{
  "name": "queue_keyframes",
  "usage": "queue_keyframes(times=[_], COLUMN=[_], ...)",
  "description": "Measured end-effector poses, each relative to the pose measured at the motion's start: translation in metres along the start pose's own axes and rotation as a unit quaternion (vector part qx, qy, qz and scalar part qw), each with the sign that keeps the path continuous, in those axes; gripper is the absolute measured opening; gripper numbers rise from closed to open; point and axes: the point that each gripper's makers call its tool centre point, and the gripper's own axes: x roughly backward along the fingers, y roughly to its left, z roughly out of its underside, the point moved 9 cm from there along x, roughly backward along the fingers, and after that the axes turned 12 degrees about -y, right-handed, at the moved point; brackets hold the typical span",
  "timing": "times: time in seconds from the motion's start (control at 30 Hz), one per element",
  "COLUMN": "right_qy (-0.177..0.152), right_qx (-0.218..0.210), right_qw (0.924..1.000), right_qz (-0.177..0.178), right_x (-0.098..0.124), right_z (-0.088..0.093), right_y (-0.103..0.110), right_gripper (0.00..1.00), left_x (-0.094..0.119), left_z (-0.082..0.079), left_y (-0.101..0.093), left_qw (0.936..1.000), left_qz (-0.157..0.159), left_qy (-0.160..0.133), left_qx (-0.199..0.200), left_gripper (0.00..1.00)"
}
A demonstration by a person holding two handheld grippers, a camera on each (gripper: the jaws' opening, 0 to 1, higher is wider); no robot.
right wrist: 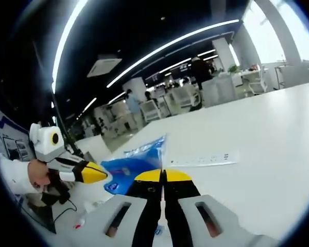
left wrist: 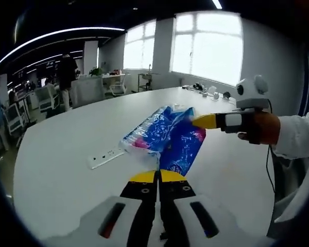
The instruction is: Arrange the tabletop items into an orderly group along one side of the table until the central work area is clear of visible clutter.
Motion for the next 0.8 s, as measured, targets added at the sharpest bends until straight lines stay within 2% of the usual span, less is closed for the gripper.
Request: queue_keyframes(times=[0.27, 0.43, 0.67, 0.8], right_qy=[-0.015, -0.019, -0.017, -0.009], right_qx=[0.012, 0.02, 0.027, 0.032], right_qw=[0.9996, 0.9988, 0.9975, 0.9964], right_qz=[0.023, 0.04, 0.064, 0.077], right_x=[0.02, 0.034, 0.051, 0.058], right_z=[-0.019, -0.028, -0.034, -0.032], right_y=[-0.023, -0.04, -0.064, -0.08], right_gripper=[0.0, 0.0, 0.0, 0.0], left_x=[-0.028, -0.046, -0.072, -0.09], left_z=[-0.02, -0.029, -0.033, -0.027], left_y=[-0.022, -0.037, -0.058, -0.07], left_qw=[0.9998, 0.9992, 0.9986, 0.9985], left_qz=[0.01, 0.028, 0.039, 0.045], left_qy=[-0.002, -0.004, 0.005, 0.012], left_qx=[-0.018, -0.03, -0.037, -0.03], left_gripper=[0.0, 0.0, 0.0, 0.0])
